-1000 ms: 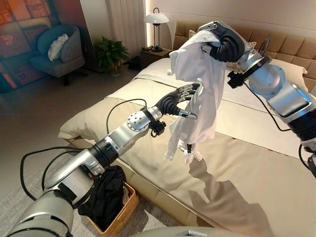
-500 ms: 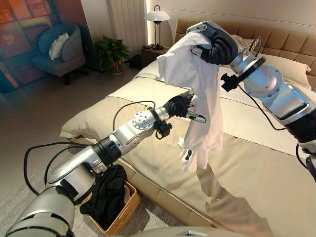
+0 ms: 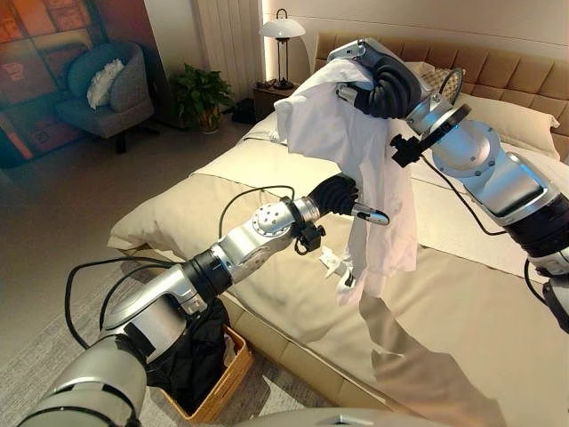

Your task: Pick up clothes into the bucket

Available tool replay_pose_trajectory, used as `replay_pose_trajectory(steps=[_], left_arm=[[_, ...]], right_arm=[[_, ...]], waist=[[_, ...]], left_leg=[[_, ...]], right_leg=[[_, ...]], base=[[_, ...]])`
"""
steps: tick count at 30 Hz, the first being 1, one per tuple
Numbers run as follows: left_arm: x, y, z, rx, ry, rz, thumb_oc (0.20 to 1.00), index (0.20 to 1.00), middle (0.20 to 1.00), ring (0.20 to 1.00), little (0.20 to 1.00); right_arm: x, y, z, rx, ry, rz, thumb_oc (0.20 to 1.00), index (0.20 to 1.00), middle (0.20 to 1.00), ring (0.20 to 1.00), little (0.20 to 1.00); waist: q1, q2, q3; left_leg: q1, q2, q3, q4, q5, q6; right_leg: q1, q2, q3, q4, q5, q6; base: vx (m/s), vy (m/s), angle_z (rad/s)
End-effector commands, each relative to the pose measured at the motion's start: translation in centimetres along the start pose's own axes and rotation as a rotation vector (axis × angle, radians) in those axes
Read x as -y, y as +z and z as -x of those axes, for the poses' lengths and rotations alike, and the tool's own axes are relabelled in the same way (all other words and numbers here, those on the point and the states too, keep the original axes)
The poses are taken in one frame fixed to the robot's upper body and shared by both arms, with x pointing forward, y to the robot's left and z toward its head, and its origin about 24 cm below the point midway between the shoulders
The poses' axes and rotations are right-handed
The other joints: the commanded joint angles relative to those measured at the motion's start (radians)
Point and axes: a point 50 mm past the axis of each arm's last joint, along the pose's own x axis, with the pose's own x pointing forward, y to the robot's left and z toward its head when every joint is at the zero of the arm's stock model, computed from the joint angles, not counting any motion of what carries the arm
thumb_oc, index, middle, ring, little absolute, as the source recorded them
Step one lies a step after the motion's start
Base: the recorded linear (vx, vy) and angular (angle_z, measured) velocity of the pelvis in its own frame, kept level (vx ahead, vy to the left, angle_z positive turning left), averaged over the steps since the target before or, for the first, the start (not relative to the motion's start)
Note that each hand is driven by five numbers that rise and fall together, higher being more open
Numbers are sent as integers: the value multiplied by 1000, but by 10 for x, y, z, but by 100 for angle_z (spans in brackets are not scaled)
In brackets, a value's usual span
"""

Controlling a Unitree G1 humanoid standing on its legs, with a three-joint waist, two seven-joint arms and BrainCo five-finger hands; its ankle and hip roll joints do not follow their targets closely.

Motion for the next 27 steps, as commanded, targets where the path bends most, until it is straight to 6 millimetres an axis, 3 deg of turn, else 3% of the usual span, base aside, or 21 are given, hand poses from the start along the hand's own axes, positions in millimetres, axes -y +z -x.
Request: replay_pose_trajectory(steps=[1,2,3,4,5,25,26,27], left_arm=[[2,16,-16,23,-63,-66,671,671,671,671,671],[2,16,-16,23,-63,-66,586,586,586,586,586],[-1,14,-14,19,-46,-70,423,423,423,423,423],[-4,13,-12,16,-32,-75,388,388,388,388,388],[-7,11,-9,13,-14,-79,200,200,200,200,200],[-18,1,-9,23,130,-88,200,200,200,200,200],[-19,1,-9,22,132,-93,200,200,200,200,200],[-19,0,-8,22,132,-90,200,200,200,200,200]], right_arm=[[31,29,-16,147,-125,3,200,200,200,200,200],[31,29,-16,147,-125,3,200,200,200,200,200],[31,29,-16,144,-122,11,200,200,200,200,200],[32,28,-15,142,-123,11,200,200,200,200,200],[32,28,-15,141,-124,9,200,200,200,200,200],[34,26,-14,136,-152,17,206,206,206,206,206],[34,26,-14,133,-153,17,282,282,282,282,282],[34,25,-13,131,-155,17,457,457,457,457,457]], waist=[[11,-42,-35],[11,-42,-35],[11,-43,-34],[12,-43,-33],[13,-43,-33],[21,-48,-26],[21,-48,-25],[20,-48,-25]], left_leg=[[-22,7,1,82,-82,-3],[-22,7,1,82,-82,-3],[-23,6,0,83,-82,-3],[-23,5,1,83,-82,-2],[-23,5,0,84,-82,-2],[-33,0,-5,91,-86,1],[-32,0,-6,92,-87,1],[-32,0,-6,92,-87,1]], right_leg=[[-6,-104,-22,91,-44,106],[-5,-104,-22,91,-44,106],[-5,-105,-21,91,-44,105],[-5,-105,-21,91,-43,105],[-5,-106,-19,90,-43,105],[-10,-111,-23,87,-42,104],[-9,-110,-23,87,-42,104],[-9,-110,-23,87,-43,103]], base=[[0,0,0],[0,0,0],[0,0,0],[0,0,0],[0,0,0],[0,0,0],[0,0,0],[0,0,0]])
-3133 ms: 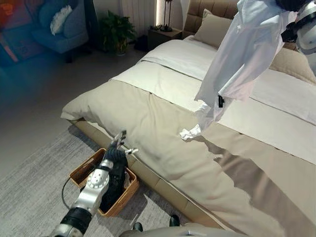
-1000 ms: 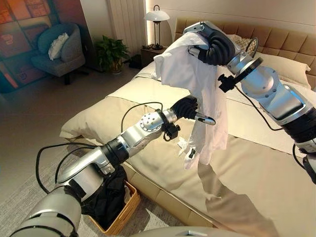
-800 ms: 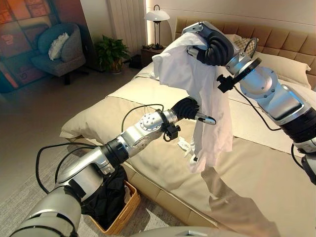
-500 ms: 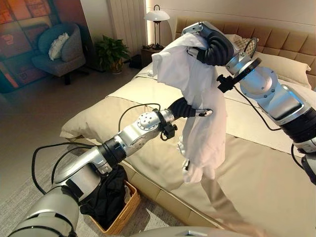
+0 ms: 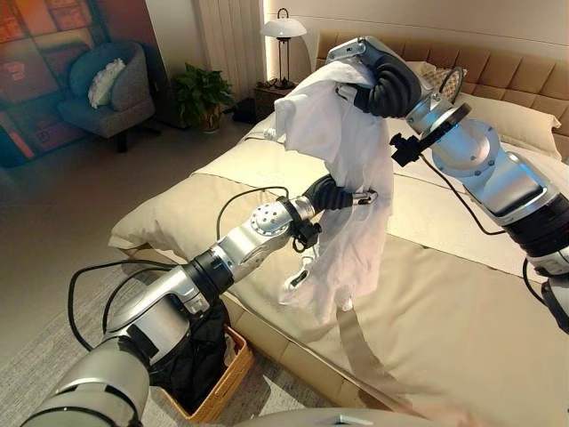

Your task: Pick up clothes into the bucket

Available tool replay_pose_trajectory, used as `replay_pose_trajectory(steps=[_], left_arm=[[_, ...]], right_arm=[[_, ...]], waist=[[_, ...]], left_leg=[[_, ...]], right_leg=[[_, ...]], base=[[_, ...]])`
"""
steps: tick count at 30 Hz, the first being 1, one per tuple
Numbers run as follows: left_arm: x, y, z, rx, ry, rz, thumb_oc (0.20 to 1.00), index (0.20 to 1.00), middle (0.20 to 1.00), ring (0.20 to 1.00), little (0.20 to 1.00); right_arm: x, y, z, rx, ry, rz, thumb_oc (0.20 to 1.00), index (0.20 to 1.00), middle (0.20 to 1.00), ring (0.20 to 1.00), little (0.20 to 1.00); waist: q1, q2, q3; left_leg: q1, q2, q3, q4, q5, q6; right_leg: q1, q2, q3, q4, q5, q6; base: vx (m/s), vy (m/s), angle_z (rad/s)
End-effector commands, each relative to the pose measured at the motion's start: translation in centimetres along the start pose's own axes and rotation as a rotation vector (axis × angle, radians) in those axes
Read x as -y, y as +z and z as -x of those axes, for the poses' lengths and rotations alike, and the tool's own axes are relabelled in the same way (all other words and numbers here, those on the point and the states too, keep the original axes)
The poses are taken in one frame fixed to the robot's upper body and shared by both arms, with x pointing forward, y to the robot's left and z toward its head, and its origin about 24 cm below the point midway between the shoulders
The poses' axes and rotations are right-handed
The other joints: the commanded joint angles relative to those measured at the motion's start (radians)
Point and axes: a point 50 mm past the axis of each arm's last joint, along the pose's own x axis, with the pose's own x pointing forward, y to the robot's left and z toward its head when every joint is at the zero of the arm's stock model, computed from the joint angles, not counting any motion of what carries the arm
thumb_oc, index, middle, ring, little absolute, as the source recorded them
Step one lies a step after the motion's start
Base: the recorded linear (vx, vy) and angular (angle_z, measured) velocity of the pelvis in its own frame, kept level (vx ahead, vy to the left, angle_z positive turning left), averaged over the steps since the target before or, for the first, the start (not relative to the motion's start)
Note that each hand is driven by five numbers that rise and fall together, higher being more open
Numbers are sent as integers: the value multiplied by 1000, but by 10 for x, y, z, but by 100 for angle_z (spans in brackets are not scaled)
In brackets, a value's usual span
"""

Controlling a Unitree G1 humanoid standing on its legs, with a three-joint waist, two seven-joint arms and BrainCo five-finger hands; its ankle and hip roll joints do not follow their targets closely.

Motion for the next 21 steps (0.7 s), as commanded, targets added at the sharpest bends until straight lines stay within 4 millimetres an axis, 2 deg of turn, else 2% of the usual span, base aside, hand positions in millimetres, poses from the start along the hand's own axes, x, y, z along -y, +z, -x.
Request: replay_pose_trajectory(steps=[1,4,7,11,16,17,18,19,21], left_arm=[[-5,10,-10,61,31,-28,200,200,200,200,200],[-8,11,-8,62,41,-39,200,200,200,200,200],[-19,16,-2,71,82,-91,200,200,200,200,200],[-51,43,23,116,194,-297,200,200,200,200,200],[-87,75,64,131,342,-567,200,200,200,200,200],[-86,75,64,130,337,-568,200,200,200,200,200],[-102,87,84,112,411,-675,200,200,200,200,200],[-105,89,92,103,426,-697,200,200,200,200,200],[-118,96,118,62,488,-767,200,200,200,200,200]], right_arm=[[33,24,-13,123,-148,23,1000,1000,1000,1000,1000],[34,23,-11,115,-150,33,1000,1000,1000,1000,1000],[40,18,-2,92,-174,50,1000,1000,1000,1000,1000],[54,0,34,5,-282,71,1000,1000,1000,1000,1000],[73,-31,112,-224,-446,95,1000,1000,1000,1000,1000],[73,-31,114,-227,-449,94,1000,1000,1000,1000,1000],[72,-54,150,-374,-516,62,1000,1000,1000,1000,1000],[70,-57,162,-414,-527,61,1000,1000,1000,1000,1000],[61,-74,200,-570,-559,37,1000,1000,1000,1000,1000]], waist=[[18,-49,-25],[18,-48,-24],[16,-45,-21],[16,-35,-13],[5,-28,-6],[8,-31,-7],[1,-25,-1],[2,-27,-1],[2,-24,1]], left_leg=[[-31,0,-5,92,-86,0],[-31,0,-6,93,-87,1],[-33,0,-6,95,-88,1],[-37,0,-10,98,-92,2],[-41,1,-14,98,-96,4],[-41,1,-15,98,-96,4],[-43,0,-14,97,-96,5],[-42,0,-13,98,-98,5],[-42,0,-10,98,-99,4]], right_leg=[[-8,-109,-23,87,-43,103],[-8,-109,-23,89,-45,103],[-8,-109,-27,92,-47,103],[-11,-109,-29,95,-51,104],[-14,-110,-37,97,-58,108],[-13,-110,-37,97,-58,108],[-16,-110,-35,99,-59,108],[-16,-110,-36,100,-60,109],[-16,-110,-33,100,-61,111]], base=[[0,0,0],[0,0,0],[0,0,0],[0,0,0],[8,2,1],[16,5,3],[0,0,0],[0,0,0],[0,0,0]])
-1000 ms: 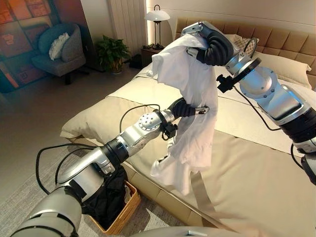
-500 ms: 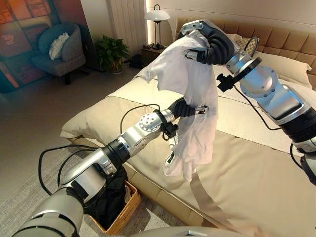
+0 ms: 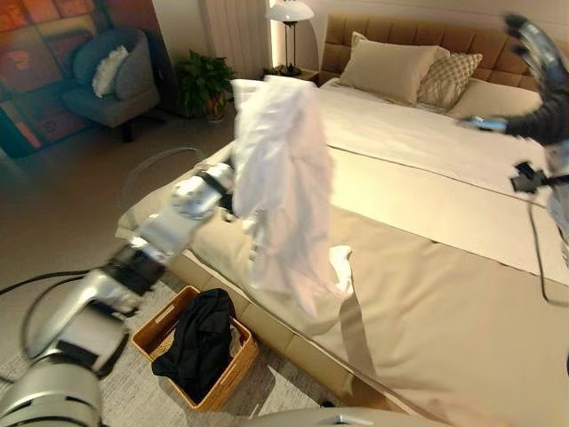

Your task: Pick up clothes into the bucket

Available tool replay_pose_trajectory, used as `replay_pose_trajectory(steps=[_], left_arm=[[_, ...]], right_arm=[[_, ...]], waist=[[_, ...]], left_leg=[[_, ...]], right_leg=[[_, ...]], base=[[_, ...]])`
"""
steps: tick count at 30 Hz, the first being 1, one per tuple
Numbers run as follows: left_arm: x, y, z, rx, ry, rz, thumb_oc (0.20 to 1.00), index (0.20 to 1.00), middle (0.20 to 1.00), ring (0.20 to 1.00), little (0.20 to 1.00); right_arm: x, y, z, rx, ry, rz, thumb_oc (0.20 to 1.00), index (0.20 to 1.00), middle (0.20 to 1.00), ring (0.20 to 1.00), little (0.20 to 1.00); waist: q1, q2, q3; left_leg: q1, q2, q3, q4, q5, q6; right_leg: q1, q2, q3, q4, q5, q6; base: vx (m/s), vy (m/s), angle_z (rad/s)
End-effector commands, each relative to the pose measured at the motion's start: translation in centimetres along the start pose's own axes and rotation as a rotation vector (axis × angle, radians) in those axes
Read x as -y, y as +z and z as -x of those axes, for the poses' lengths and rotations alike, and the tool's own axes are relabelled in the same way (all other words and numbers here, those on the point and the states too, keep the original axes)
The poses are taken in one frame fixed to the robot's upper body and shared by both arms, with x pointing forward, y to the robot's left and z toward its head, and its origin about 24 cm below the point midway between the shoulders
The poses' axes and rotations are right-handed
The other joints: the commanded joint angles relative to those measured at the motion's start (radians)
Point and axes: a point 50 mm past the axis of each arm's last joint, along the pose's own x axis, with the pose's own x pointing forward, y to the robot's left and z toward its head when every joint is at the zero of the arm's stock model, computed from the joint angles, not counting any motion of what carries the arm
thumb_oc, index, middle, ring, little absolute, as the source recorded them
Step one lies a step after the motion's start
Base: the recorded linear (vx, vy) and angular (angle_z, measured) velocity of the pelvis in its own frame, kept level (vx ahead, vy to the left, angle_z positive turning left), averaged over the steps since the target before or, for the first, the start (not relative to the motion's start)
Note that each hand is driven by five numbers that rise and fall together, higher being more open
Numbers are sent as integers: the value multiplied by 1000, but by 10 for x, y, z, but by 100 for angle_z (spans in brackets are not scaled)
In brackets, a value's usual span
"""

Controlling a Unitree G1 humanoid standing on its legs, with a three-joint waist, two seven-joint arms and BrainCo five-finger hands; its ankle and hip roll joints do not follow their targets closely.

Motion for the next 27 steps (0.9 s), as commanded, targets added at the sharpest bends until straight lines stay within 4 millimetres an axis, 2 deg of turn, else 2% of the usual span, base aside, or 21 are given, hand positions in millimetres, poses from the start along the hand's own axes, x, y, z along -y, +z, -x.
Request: replay_pose_trajectory(steps=[1,2,3,4,5,6,8,10,12,13,14,17,18,19,20,21,22,24,27], left_arm=[[-50,21,16,79,141,-177,200,200,200,200,200],[-78,21,43,25,214,-282,200,200,200,200,200],[-78,20,44,22,215,-281,200,200,200,200,200],[-84,22,54,10,233,-305,200,200,200,200,200],[-95,24,62,3,268,-333,200,200,200,200,200],[-106,27,74,-21,300,-373,200,200,200,200,200],[-124,33,91,-43,361,-421,200,200,200,200,200],[-138,39,108,-64,413,-460,200,200,200,200,200],[-145,36,125,-100,460,-471,200,200,200,200,200],[-145,36,126,-102,462,-471,200,200,200,200,200],[-148,33,139,-124,506,-473,200,200,200,200,200],[-148,22,155,-177,553,-479,200,200,200,200,200],[-148,22,155,-177,554,-479,200,200,200,200,200],[-142,9,163,-213,588,-463,200,200,200,200,200],[-139,3,166,-226,609,-455,200,200,200,200,200],[-139,4,166,-226,611,-456,200,200,200,200,200],[-134,-4,170,-233,644,-429,200,200,200,200,200],[-130,-13,173,-256,677,-416,200,200,200,200,200],[-127,-26,175,-296,710,-412,200,200,200,200,200]], right_arm=[[10,-36,25,-154,-79,-15,1000,1000,1000,1000,1000],[6,-73,70,-363,-94,-28,1000,1000,1000,1000,1000],[6,-73,70,-363,-91,-29,1000,1000,1000,1000,1000],[2,-79,83,-410,-88,-45,1000,1000,1000,1000,1000],[-7,-93,100,-492,-99,-94,1000,1000,1000,1000,1000],[-21,-108,126,-602,-95,-167,1000,1000,1000,1000,1000],[-42,-128,170,-784,-97,-237,1000,1000,1000,1000,1000],[-67,-140,209,-941,-57,-296,1000,1000,1000,1000,1000],[-93,-146,244,-1085,19,-314,1000,1000,1000,1000,1000],[-93,-146,244,-1084,21,-314,1000,1000,1000,1000,1000],[-115,-147,273,-1197,151,-299,1000,1000,1000,1000,1000],[-136,-145,302,-1313,242,-307,1000,1000,1000,1000,1000],[-136,-145,302,-1312,243,-307,1000,1000,1000,1000,1000],[-147,-145,322,-1405,270,-307,1000,1000,1000,1000,1000],[-152,-144,327,-1436,265,-312,1000,1000,1000,1000,1000],[-152,-144,326,-1434,265,-312,1000,1000,1000,1000,1000],[-163,-142,335,-1477,317,-309,1000,1000,1000,1000,1000],[-171,-139,336,-1476,375,-301,1000,1000,1000,1000,1000],[-178,-138,328,-1442,401,-312,1000,1000,1000,1000,1000]], waist=[[5,-44,-57],[4,-41,-46],[2,-40,-51],[0,-37,-51],[4,-34,-47],[0,-34,-43],[5,-30,-35],[9,-32,-25],[19,-32,-14],[16,-32,-14],[31,-33,1],[38,-37,30],[36,-37,29],[44,-41,59],[48,-45,79],[46,-44,79],[53,-48,107],[57,-55,135],[61,-68,181]], left_leg=[[-37,6,-1,99,-92,4],[-40,6,4,103,-87,6],[-38,6,3,100,-93,6],[-39,6,3,101,-94,6],[-41,6,3,101,-94,6],[-39,7,5,103,-96,6],[-49,6,3,107,-95,6],[-60,5,0,116,-96,4],[-71,5,-3,124,-97,2],[-71,5,-3,124,-97,2],[-87,4,-9,134,-96,1],[-119,0,-16,155,-95,0],[-120,0,-16,155,-96,0],[-151,-5,-24,176,-96,0],[-169,-8,-27,186,-95,0],[-173,-8,-27,190,-96,0],[-205,-10,-34,208,-95,1],[-238,-14,-40,225,-95,3],[-288,-16,-47,253,-93,7]], right_leg=[[-15,-104,-25,100,-51,106],[-22,-104,-22,103,-47,104],[-20,-103,-21,101,-52,106],[-24,-102,-20,103,-54,105],[-26,-102,-19,104,-54,105],[-25,-102,-18,106,-56,104],[-32,-102,-19,108,-56,104],[-38,-103,-21,111,-56,103],[-44,-104,-25,110,-54,103],[-45,-105,-26,111,-54,103],[-53,-106,-29,112,-53,102],[-73,-109,-33,119,-50,100],[-74,-109,-33,119,-51,100],[-95,-112,-37,129,-49,98],[-109,-113,-36,136,-47,96],[-112,-113,-36,138,-48,96],[-140,-116,-38,151,-46,94],[-169,-116,-38,164,-43,91],[-215,-118,-38,187,-41,88]], base=[[0,0,0],[19,12,-4],[19,14,-6],[42,8,-4],[0,0,0],[0,0,0],[0,0,0],[0,0,0],[-8,-4,-2],[-31,-7,1],[-43,-3,3],[-61,7,3],[-107,22,3],[-141,24,3],[-143,24,5],[-146,22,17],[-125,21,24],[-148,23,17],[-125,31,3]])
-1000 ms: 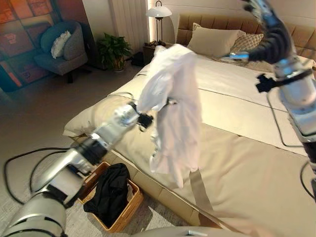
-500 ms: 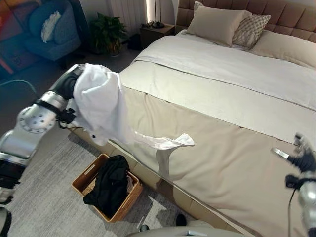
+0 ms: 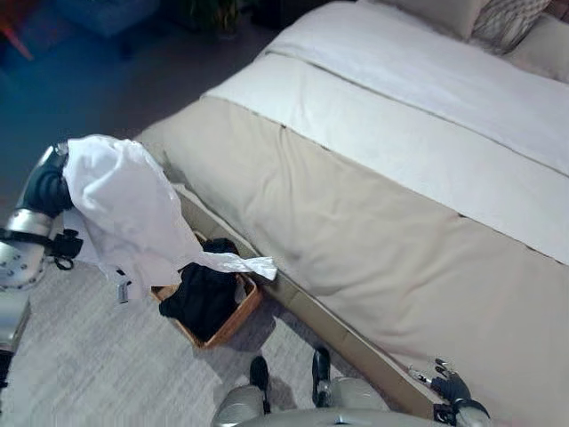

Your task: Pick up clothes into the bucket

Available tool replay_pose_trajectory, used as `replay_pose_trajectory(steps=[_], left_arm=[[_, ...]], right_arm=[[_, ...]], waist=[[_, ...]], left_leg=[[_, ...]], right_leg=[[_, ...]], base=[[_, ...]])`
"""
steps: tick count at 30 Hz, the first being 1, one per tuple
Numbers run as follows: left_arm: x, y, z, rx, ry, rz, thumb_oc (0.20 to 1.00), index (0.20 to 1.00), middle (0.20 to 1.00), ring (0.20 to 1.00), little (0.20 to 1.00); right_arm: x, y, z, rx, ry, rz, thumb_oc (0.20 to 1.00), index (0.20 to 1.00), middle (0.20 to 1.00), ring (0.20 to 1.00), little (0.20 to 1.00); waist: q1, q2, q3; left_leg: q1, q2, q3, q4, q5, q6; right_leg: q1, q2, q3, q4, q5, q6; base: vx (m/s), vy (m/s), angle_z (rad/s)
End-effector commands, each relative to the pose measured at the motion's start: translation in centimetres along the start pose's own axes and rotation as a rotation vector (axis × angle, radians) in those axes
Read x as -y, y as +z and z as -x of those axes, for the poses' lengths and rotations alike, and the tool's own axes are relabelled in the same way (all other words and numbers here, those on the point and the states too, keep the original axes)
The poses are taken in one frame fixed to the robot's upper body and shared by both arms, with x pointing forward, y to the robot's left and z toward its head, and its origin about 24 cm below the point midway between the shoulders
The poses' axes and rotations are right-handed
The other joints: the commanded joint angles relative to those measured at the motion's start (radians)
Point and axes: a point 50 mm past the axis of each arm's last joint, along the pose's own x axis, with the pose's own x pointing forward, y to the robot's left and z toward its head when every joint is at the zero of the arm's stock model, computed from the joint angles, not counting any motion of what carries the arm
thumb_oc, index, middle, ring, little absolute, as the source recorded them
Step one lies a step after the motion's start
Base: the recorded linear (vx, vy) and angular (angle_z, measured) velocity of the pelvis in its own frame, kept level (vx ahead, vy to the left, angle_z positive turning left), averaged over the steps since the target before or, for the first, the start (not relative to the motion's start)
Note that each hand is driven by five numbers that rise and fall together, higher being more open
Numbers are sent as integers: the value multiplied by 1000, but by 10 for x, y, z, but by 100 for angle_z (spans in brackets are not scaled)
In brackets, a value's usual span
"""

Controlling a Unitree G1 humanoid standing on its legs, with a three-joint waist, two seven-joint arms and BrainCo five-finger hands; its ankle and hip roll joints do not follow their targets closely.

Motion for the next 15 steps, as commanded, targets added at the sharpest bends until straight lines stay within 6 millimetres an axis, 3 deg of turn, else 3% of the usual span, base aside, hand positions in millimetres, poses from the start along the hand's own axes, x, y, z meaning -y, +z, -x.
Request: replay_pose_trajectory(steps=[1,10,15], left_arm=[[-33,15,-14,87,215,-43,200,200,200,200,200],[-29,-6,-15,-9,292,-49,200,200,200,200,200],[-28,-16,-17,-52,390,-16,200,200,200,200,200]], right_arm=[[4,15,-2,71,-1,59,1000,1000,1000,1000,1000],[-3,38,-7,146,8,87,1000,1000,1000,1000,1000],[-11,53,-8,210,21,96,1000,1000,1000,1000,1000]], waist=[[-23,-19,-4],[-20,-51,63],[-26,-84,114]], left_leg=[[-91,-4,-16,156,-76,22],[-173,15,-13,199,-75,20],[-241,34,-6,248,-80,19]], right_leg=[[-40,-99,-7,102,-25,90],[-111,-100,6,107,-3,91],[-171,-95,19,115,10,92]], base=[[-83,24,6],[-68,11,1],[-71,-3,-7]])
